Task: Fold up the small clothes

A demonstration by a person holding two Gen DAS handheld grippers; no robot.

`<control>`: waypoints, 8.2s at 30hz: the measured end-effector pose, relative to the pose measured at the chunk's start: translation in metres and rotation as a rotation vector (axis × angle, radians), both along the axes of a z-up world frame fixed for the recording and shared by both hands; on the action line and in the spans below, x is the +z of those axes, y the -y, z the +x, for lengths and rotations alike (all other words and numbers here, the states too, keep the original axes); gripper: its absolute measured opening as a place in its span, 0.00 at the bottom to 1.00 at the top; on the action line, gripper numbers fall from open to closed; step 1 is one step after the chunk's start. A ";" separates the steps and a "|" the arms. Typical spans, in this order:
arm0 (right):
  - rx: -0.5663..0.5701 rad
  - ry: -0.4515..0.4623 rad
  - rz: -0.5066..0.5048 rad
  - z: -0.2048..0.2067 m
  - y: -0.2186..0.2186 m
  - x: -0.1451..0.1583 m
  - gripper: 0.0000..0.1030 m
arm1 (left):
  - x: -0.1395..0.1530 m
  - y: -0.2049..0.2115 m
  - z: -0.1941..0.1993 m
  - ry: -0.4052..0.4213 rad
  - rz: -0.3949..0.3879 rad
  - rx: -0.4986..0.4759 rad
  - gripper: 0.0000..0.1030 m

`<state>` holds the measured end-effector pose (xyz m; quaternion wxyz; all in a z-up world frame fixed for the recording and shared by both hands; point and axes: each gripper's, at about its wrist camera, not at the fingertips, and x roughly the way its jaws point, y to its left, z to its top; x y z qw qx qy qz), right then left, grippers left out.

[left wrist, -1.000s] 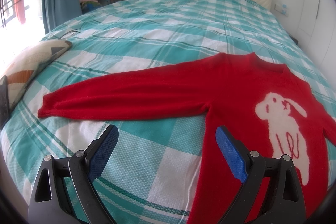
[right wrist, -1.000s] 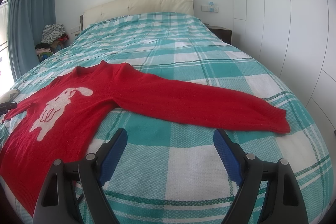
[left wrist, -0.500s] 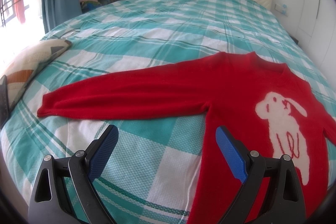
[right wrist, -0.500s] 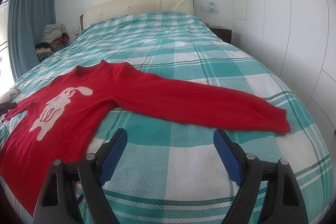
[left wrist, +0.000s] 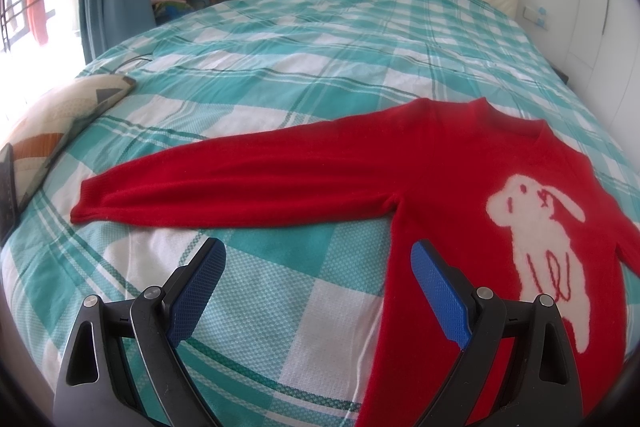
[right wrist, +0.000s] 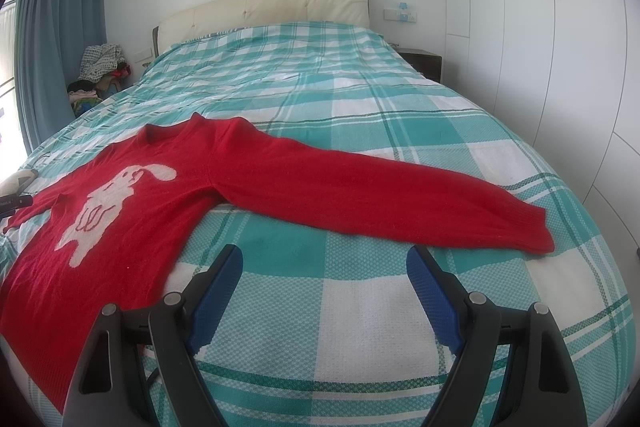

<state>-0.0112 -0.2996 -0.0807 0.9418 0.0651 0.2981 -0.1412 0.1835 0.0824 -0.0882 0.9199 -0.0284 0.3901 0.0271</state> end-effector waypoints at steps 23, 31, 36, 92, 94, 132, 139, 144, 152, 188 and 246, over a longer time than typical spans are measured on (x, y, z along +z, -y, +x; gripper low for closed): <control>0.000 -0.001 0.000 0.000 0.000 0.000 0.81 | 0.000 0.001 -0.001 0.001 0.000 0.002 0.92; -0.026 0.025 0.013 -0.005 0.008 0.005 0.81 | 0.006 0.001 -0.001 0.013 -0.026 0.007 0.92; -0.198 0.137 0.159 -0.039 0.061 0.020 0.81 | 0.009 0.001 -0.002 0.020 -0.042 0.005 0.92; 0.547 0.020 0.566 0.250 -0.203 0.076 0.70 | 0.018 -0.061 -0.003 0.056 -0.204 0.135 0.92; 0.554 0.027 0.585 0.241 -0.200 0.067 0.70 | 0.018 -0.063 -0.004 0.060 -0.216 0.140 0.92; -0.148 -0.162 -0.127 0.009 -0.005 -0.011 0.74 | -0.063 0.002 0.007 -0.202 0.070 0.031 1.00; -0.241 -0.204 -0.147 0.005 0.005 -0.012 0.74 | -0.064 0.002 0.008 -0.205 0.064 0.010 1.00; -0.260 -0.212 -0.177 0.004 0.003 -0.012 0.74 | -0.065 0.005 0.008 -0.205 0.086 0.010 1.00; -0.275 -0.230 -0.206 0.004 0.000 -0.013 0.74 | -0.065 0.005 0.008 -0.206 0.087 0.002 1.00; -0.222 -0.202 -0.211 0.008 -0.014 -0.010 0.74 | 0.013 -0.241 0.051 -0.184 0.013 0.248 0.99; -0.209 -0.042 -0.154 -0.009 -0.014 0.018 0.74 | 0.025 0.003 0.002 -0.078 -0.028 -0.132 0.91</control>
